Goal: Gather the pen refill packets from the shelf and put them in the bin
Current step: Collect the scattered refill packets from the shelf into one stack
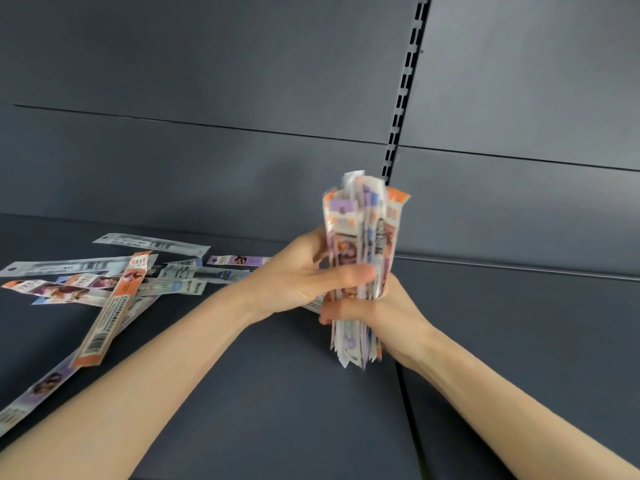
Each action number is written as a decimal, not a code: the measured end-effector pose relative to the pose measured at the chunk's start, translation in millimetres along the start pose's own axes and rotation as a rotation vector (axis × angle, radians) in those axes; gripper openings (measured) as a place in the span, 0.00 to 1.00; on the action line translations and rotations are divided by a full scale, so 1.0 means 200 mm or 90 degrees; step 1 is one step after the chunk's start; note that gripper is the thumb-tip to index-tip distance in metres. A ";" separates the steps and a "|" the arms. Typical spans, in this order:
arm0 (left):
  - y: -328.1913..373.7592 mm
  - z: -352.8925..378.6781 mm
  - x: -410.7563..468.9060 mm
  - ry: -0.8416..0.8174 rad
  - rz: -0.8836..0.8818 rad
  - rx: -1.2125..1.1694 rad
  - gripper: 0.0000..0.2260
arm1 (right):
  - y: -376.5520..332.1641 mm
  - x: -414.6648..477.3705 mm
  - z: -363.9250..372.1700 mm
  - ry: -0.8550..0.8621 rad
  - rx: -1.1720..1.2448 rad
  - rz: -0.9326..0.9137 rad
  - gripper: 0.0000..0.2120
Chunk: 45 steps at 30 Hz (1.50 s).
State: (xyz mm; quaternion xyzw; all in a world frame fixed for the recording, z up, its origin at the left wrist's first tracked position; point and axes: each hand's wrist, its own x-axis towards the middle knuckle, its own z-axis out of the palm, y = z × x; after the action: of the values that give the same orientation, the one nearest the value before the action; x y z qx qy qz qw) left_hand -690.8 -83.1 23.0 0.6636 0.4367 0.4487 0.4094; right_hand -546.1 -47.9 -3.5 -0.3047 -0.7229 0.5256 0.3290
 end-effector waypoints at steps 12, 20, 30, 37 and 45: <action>-0.22 -0.20 0.01 -0.045 -0.204 0.617 0.15 | 0.03 0.01 -0.18 0.113 -0.001 0.060 0.11; -0.13 -0.15 -0.01 -0.006 -0.104 0.569 0.03 | 0.01 0.02 -0.16 0.135 -0.114 0.009 0.09; 0.00 -0.10 -0.02 0.376 0.155 0.442 0.29 | 0.00 0.05 -0.12 0.173 -0.076 0.061 0.07; -0.01 0.00 0.01 0.394 0.038 0.001 0.10 | 0.01 0.04 -0.07 0.149 0.097 0.100 0.09; 0.02 -0.06 0.00 0.234 0.053 0.067 0.10 | 0.01 0.04 -0.06 0.074 0.116 0.032 0.13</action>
State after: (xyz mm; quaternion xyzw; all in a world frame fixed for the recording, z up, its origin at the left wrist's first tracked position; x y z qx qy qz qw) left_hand -702.4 -81.6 29.6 0.6085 0.4994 0.5552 0.2685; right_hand -541.3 -34.5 -0.9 -0.3217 -0.6436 0.5789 0.3836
